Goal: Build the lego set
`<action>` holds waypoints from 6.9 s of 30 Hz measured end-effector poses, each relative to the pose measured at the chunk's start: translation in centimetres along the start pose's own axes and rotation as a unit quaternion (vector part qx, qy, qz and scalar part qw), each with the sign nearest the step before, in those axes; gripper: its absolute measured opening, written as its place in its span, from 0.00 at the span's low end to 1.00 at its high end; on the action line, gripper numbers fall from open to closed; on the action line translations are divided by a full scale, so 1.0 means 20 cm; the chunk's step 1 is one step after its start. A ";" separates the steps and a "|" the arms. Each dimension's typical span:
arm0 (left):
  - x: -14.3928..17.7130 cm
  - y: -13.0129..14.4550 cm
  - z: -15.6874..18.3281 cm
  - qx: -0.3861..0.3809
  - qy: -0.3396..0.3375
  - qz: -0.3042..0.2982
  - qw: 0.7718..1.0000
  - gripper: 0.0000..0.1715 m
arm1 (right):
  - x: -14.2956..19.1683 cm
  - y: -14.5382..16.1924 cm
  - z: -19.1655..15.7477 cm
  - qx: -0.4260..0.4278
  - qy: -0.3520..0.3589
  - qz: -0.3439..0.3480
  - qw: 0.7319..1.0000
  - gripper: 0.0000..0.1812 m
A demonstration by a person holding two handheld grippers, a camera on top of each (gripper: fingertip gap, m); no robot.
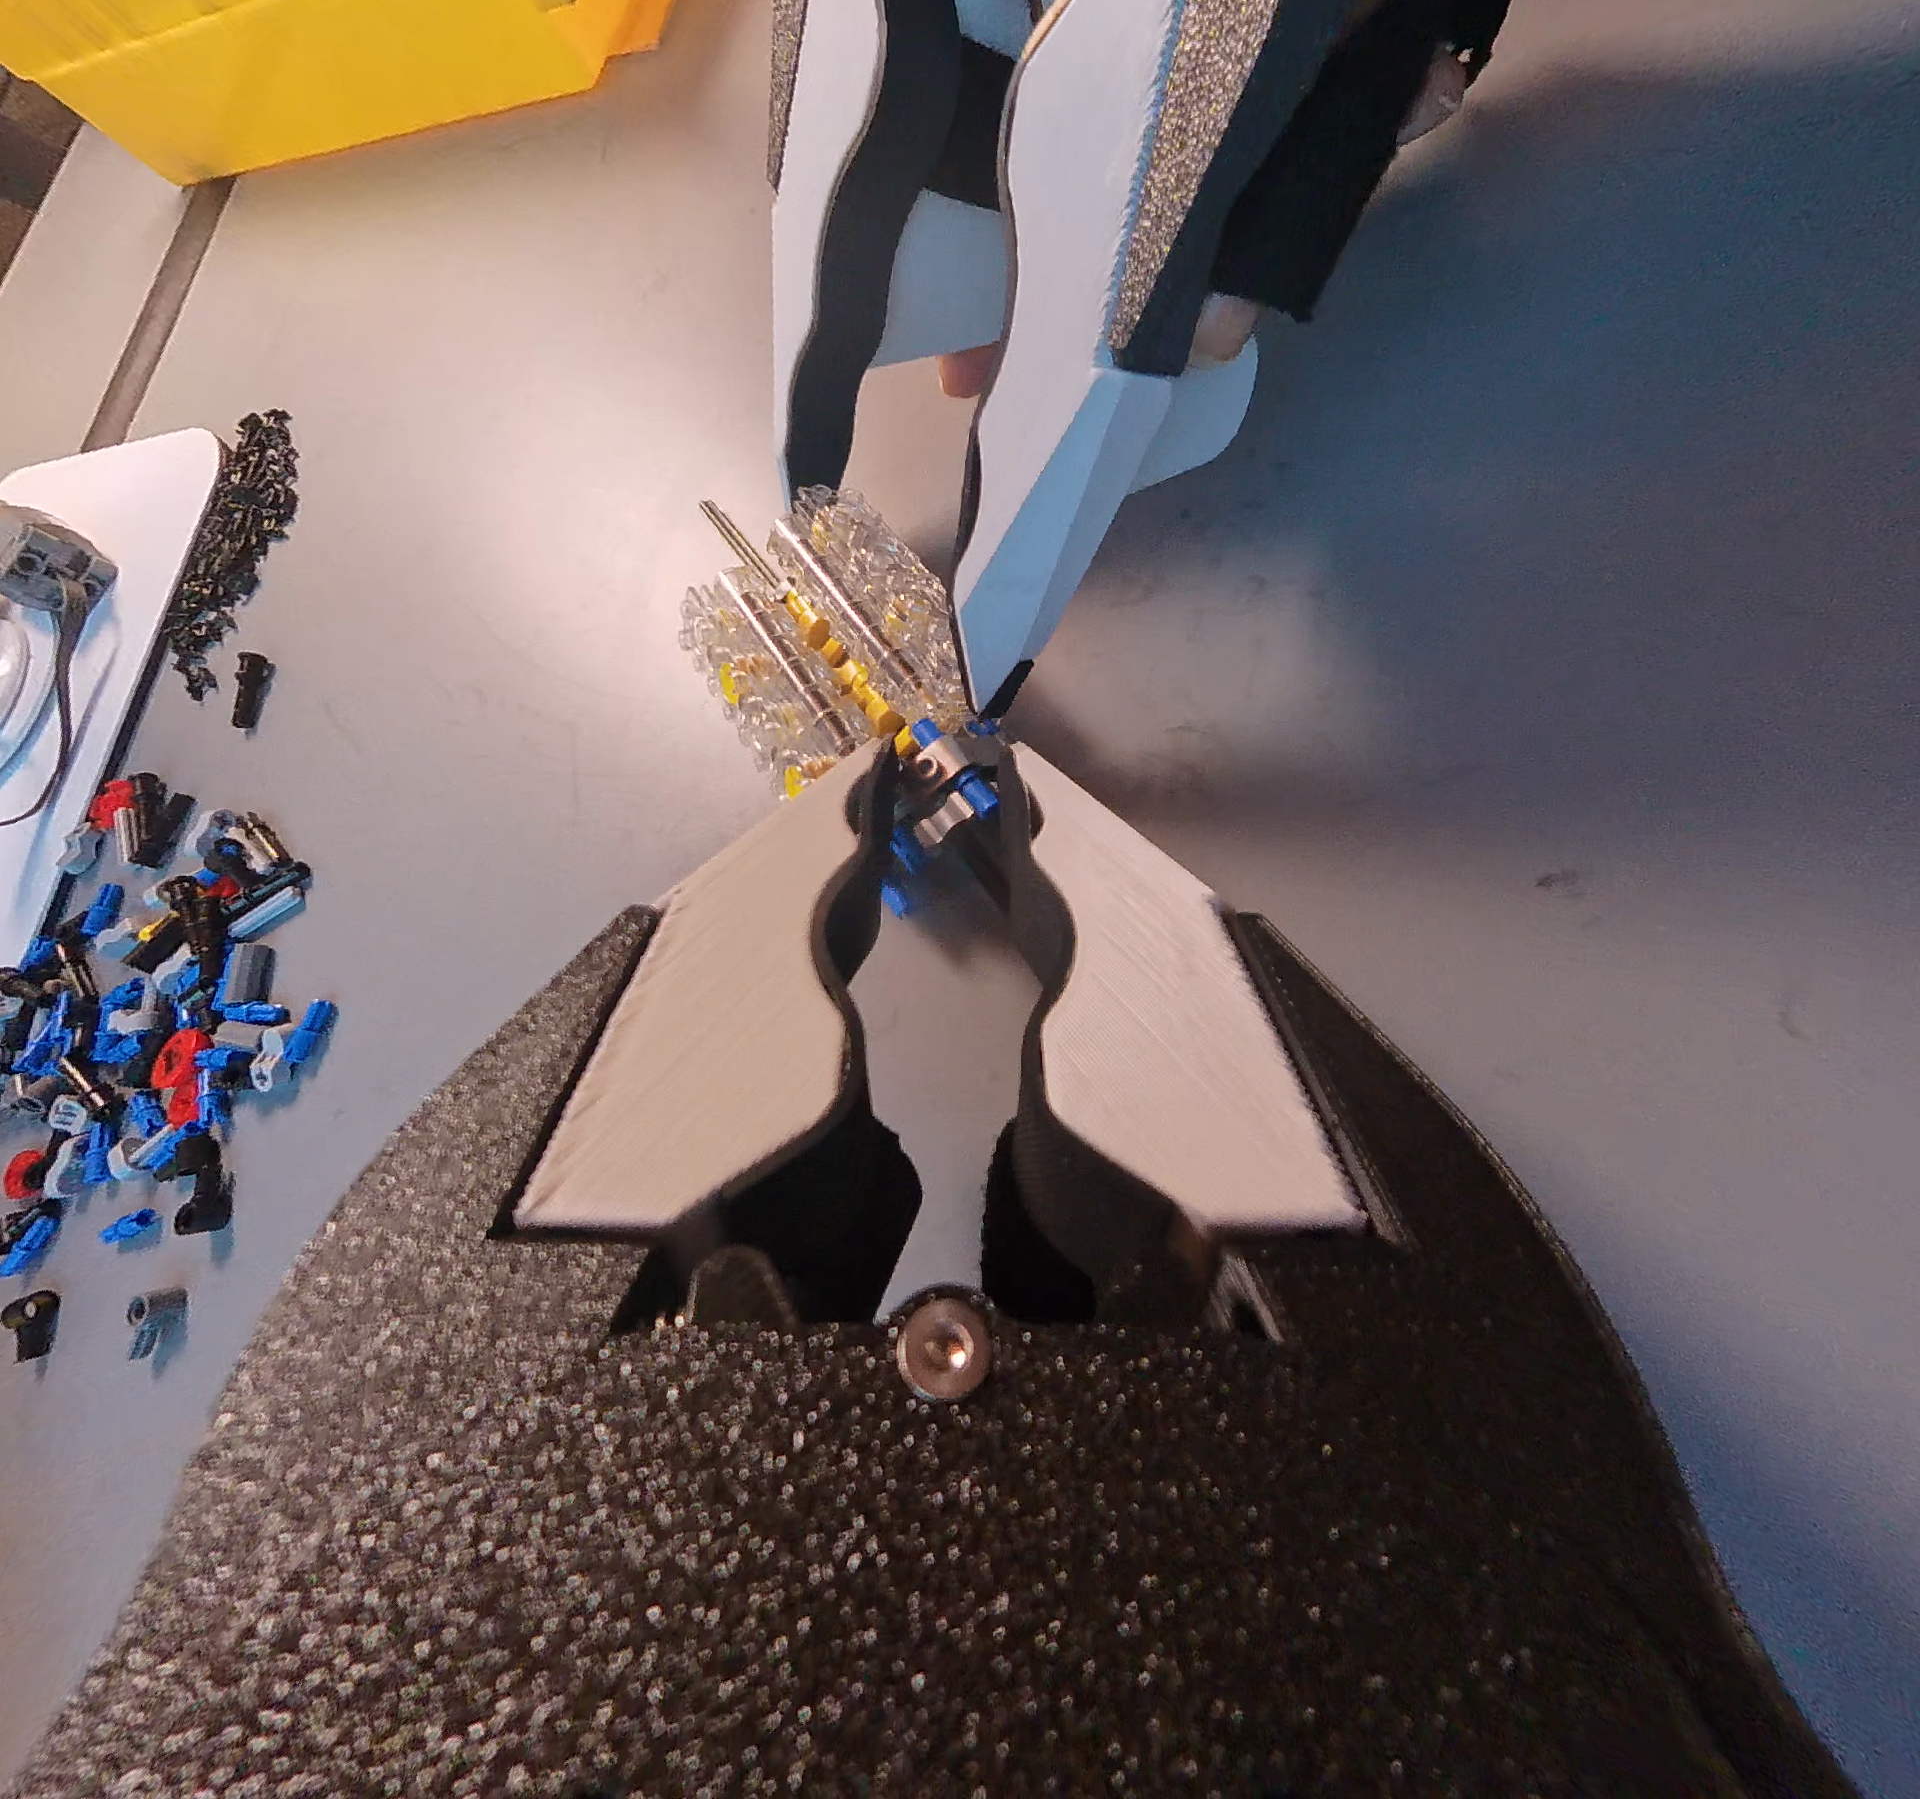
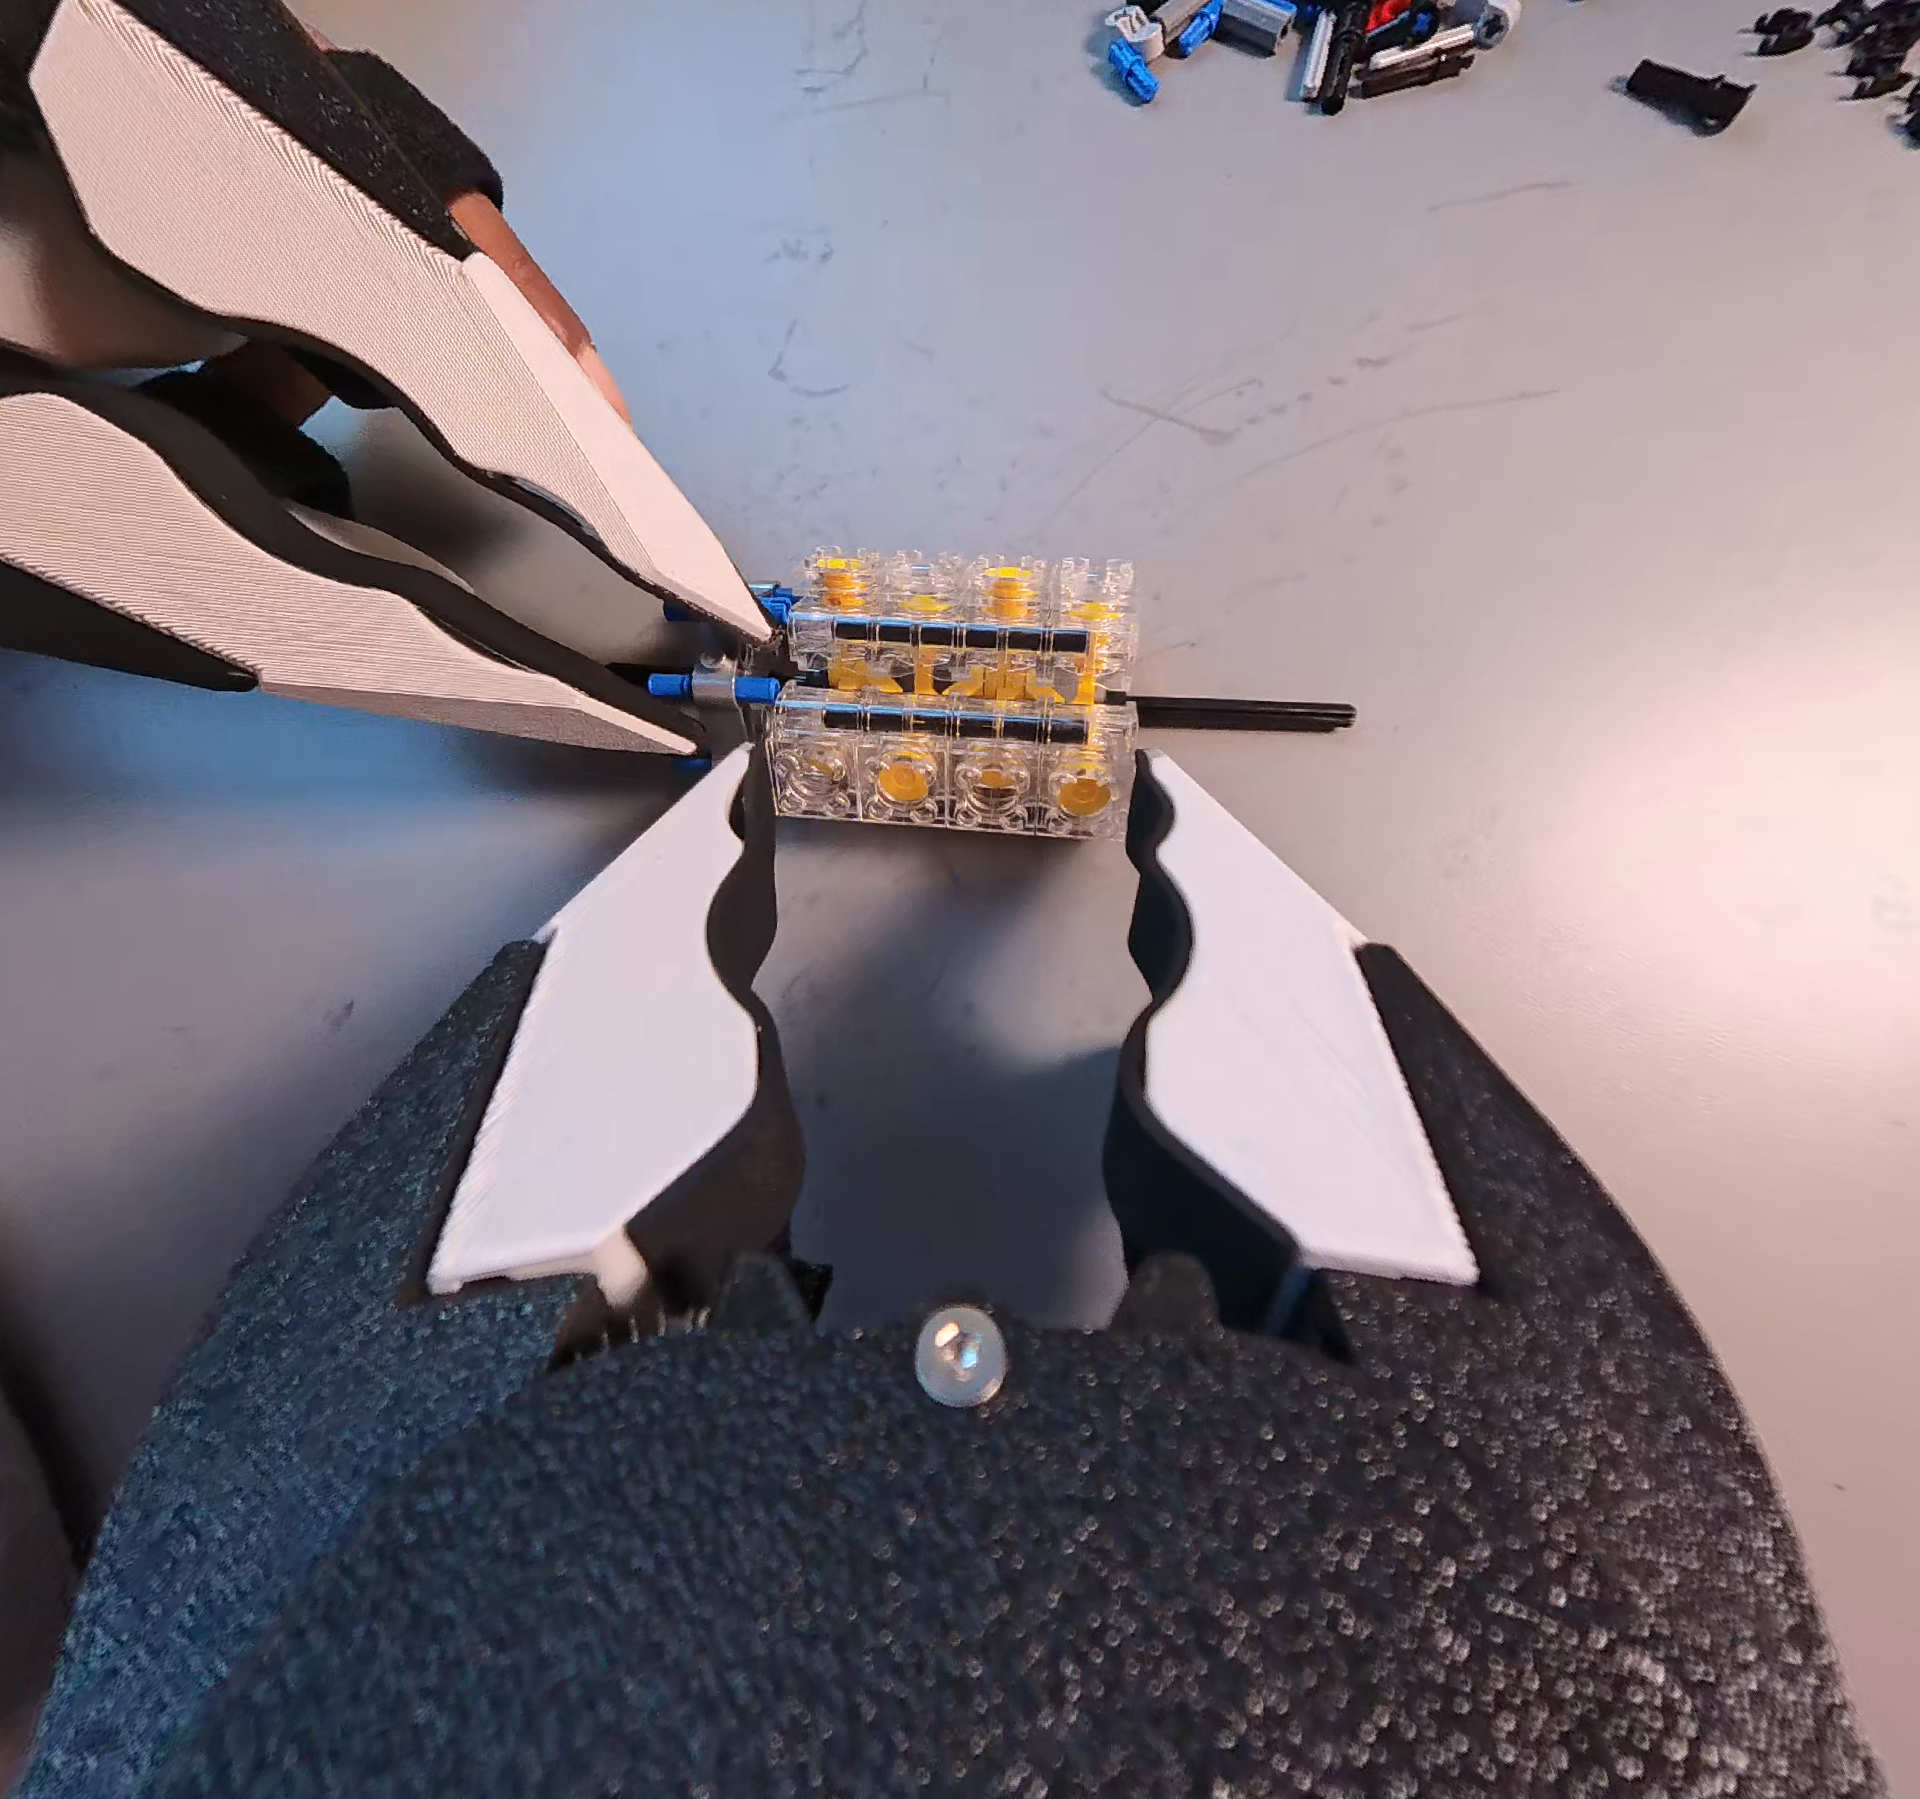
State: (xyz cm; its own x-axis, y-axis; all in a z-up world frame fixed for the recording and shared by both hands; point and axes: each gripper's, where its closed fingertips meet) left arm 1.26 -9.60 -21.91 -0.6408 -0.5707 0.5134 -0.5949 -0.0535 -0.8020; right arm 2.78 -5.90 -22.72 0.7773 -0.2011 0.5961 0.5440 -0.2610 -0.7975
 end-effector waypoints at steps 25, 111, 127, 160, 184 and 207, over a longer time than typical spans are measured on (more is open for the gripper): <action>0.04 0.01 0.03 -0.120 0.002 -0.004 0.993 0.00 | 0.00 -0.01 0.02 -0.002 -0.012 -0.005 1.000 0.36; -0.01 -0.01 0.04 -0.106 -0.043 -0.031 0.993 0.00 | 0.04 0.03 0.02 -0.011 -0.067 -0.002 0.998 0.36; -0.01 -0.01 0.05 -0.067 -0.031 -0.026 0.997 0.00 | 0.05 0.05 0.01 0.017 -0.052 0.005 0.999 0.36; 0.02 0.03 0.01 0.011 -0.008 -0.022 1.000 0.22 | 0.04 0.04 0.00 0.033 -0.077 -0.003 0.996 0.37; 0.00 0.00 0.01 0.041 0.000 -0.002 0.999 0.17 | 0.07 0.03 0.02 0.045 -0.080 0.005 0.996 0.37; 0.00 -0.03 0.05 0.020 0.007 0.009 1.000 0.13 | 0.05 0.01 0.03 0.025 -0.123 -0.008 0.992 0.28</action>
State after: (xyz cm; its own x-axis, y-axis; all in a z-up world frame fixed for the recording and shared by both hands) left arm 2.19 -10.28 -21.69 -0.6586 -0.5604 0.5022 -0.5626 -0.0766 -0.8232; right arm 3.85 -5.64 -22.35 0.8183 0.0402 0.5734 0.5676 -0.2139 -0.7950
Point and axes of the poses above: each gripper's, where its closed fingertips meet, x back along the fingers, y out of its underside, z = x × y across the jaws, and after that the axes turned 7 degrees about z, right-handed
